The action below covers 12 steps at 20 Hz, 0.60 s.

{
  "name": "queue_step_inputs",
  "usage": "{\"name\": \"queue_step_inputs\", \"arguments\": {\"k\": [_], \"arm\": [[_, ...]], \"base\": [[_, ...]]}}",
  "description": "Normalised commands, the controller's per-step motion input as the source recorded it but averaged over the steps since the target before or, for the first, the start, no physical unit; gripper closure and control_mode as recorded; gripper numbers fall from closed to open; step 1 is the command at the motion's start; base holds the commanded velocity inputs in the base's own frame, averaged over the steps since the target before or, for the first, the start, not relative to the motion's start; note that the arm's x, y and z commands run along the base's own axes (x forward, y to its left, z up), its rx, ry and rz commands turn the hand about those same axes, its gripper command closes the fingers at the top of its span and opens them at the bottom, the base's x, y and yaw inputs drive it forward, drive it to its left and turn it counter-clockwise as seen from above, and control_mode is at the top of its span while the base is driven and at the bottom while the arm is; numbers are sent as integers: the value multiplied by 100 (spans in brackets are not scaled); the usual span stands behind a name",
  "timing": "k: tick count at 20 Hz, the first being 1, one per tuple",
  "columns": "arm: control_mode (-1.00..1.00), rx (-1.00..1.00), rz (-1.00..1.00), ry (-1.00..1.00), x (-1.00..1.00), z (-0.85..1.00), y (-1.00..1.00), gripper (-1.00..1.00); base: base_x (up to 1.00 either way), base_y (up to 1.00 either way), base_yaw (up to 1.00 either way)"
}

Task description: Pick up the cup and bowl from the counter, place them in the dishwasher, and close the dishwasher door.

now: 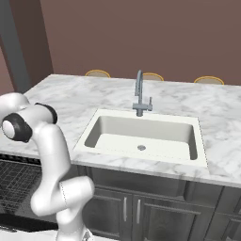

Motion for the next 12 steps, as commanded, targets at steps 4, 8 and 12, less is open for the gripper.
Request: {"name": "queue_step_inputs", "arguments": {"k": [4, 8, 12], "arm": [[-100, -32, 3, -10, -57, -8, 42, 100], [-100, -28, 7, -14, -66, -26, 17, 100], [-100, -21, 10, -16, -65, -41, 0, 100]], "base": [[0, 0, 0], [0, 0, 0], [0, 0, 0]]}}
